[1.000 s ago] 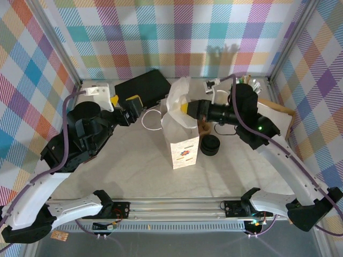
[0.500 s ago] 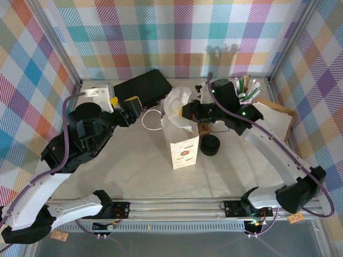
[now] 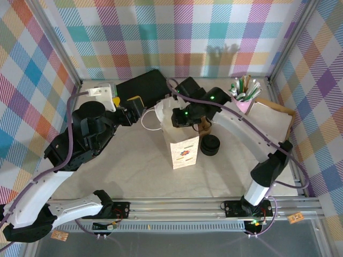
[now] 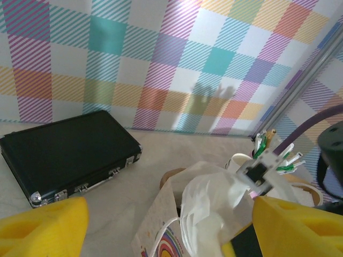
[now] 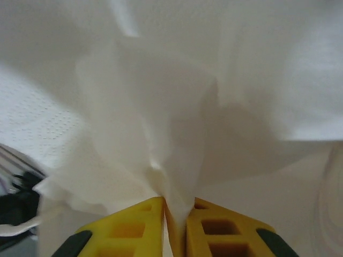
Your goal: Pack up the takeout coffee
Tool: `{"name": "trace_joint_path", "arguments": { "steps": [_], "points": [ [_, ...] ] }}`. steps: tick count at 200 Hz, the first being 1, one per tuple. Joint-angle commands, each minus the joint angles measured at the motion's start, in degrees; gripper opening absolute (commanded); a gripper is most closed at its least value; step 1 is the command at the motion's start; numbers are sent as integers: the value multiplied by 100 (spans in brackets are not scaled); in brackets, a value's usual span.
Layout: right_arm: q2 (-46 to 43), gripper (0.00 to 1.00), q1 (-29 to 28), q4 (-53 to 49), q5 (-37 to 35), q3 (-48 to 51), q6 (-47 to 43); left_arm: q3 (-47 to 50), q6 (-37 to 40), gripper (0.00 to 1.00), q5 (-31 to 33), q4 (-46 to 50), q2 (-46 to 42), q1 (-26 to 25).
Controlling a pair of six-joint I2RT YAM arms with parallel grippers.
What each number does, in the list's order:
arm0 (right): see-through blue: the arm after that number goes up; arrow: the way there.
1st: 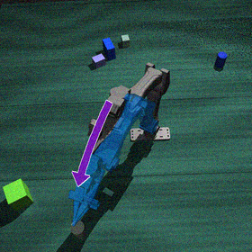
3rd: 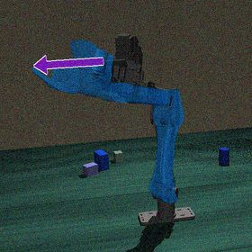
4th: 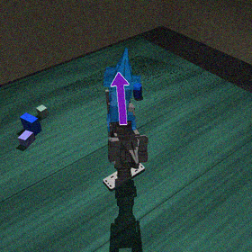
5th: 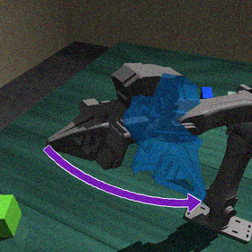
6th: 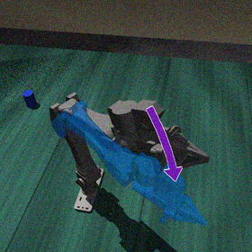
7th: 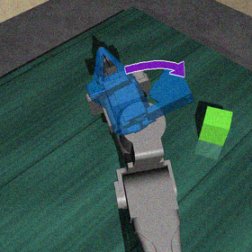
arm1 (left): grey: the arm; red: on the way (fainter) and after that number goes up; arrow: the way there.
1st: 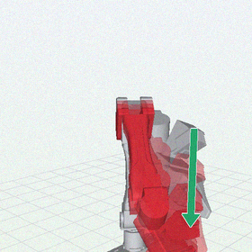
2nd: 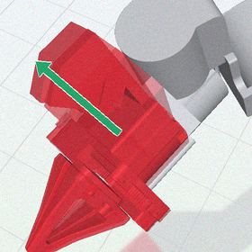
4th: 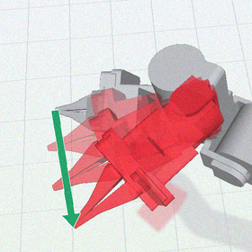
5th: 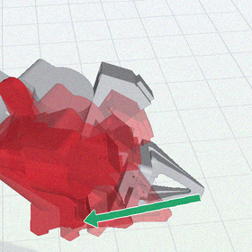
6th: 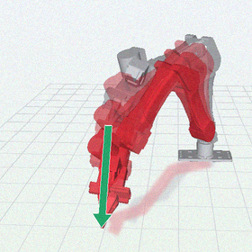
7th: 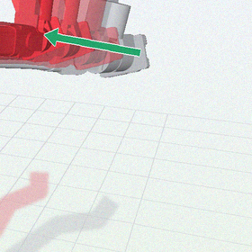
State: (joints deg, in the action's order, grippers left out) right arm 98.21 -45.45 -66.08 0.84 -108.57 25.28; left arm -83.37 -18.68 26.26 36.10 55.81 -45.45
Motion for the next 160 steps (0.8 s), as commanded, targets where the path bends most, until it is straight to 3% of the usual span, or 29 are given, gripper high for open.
{"name": "trace_joint_path", "arguments": {
  "steps": [1, 81, 124, 160],
  "points": [
    [279, 22, -114, -888, -646, -405, -335, 61, -88, 79, 90, 52, -61, 40],
    [810, 43, -244, -1741, -1000, -1634, -573, 32, -156, 79, 66, 122, -82, 38],
    [591, 43, -280, -1645, -975, -1890, -493, 107, -151, 79, 262, 221, -240, 45],
    [821, 40, -286, -1066, -494, -1662, -390, 173, -167, 79, 327, 205, -263, 44]
  ]
}}
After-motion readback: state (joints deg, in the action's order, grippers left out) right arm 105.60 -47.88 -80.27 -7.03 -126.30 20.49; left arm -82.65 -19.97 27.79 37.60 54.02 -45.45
